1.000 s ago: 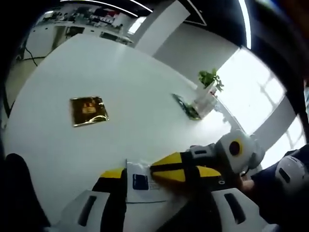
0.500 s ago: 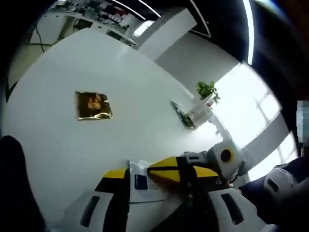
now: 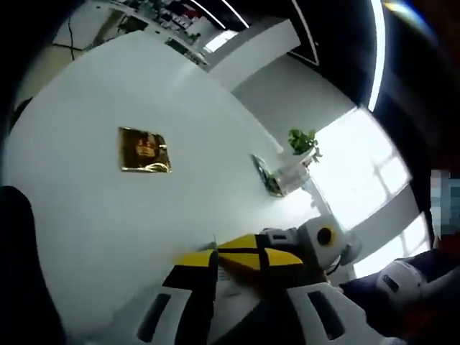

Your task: Arrange the skincare products in the storage area until every visible bottle or jar stands upright without overlapping.

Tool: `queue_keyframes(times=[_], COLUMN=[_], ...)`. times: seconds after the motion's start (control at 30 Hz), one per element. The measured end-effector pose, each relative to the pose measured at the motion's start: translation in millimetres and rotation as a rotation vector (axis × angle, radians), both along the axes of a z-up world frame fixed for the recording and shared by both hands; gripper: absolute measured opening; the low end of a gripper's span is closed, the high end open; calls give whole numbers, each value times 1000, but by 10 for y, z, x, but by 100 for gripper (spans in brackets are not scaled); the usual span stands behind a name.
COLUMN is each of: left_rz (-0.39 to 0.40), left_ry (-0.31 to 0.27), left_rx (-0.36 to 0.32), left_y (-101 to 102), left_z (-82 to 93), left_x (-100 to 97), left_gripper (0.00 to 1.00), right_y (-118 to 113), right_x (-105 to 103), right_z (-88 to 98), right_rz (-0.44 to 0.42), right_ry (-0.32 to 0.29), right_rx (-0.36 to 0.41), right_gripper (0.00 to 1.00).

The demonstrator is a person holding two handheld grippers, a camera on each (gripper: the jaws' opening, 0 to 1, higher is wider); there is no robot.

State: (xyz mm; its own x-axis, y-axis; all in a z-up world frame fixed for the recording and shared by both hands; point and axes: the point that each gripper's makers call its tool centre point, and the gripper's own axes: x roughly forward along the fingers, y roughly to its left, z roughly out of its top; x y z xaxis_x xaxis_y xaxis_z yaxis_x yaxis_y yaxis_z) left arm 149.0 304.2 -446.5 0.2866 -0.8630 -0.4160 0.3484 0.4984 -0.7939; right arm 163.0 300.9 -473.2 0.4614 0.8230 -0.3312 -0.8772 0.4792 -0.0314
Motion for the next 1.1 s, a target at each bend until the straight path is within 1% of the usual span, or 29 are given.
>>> queue_keyframes(times=[0.17, 0.33, 0.4, 0.47, 0.5, 0.6, 0.67, 0.83, 0.9, 1.1], left_rz=[-15, -16, -17, -17, -20, -32, -42, -65, -68, -76], left_ry=[7, 10, 9, 5, -8, -18, -28, -41, -43, -82], left_rx=[90, 101, 109, 116, 117, 120, 136, 163, 166, 185], left_y=[14, 40, 61, 72, 73, 76, 76, 97, 103, 94], left_z=[-164, -186, -201, -210, -195, -194, -212, -251, -257, -258], left_x=[-27, -10, 7, 14, 22, 17, -1, -24, -26, -47], left_gripper=[25, 24, 21, 16, 13, 10, 7, 2, 1, 0], right_y=[18, 21, 22, 24, 25, 26, 28, 34, 36, 39], right_x=[-3, 4, 3, 5, 5, 4, -1, -10, -10, -14], right_z=[-3, -5, -5, -7, -7, -8, -8, -9, -9, -8], right_rz=[12, 14, 14, 15, 15, 19, 22, 28, 29, 30], right_ry=[-4, -8, -8, -9, -10, -11, -9, -11, -13, -12], right_rx=[-1, -1, -1, -1, -1, 0, 1, 2, 1, 3], right_gripper=[0, 0, 0, 0, 0, 0, 0, 0, 0, 0])
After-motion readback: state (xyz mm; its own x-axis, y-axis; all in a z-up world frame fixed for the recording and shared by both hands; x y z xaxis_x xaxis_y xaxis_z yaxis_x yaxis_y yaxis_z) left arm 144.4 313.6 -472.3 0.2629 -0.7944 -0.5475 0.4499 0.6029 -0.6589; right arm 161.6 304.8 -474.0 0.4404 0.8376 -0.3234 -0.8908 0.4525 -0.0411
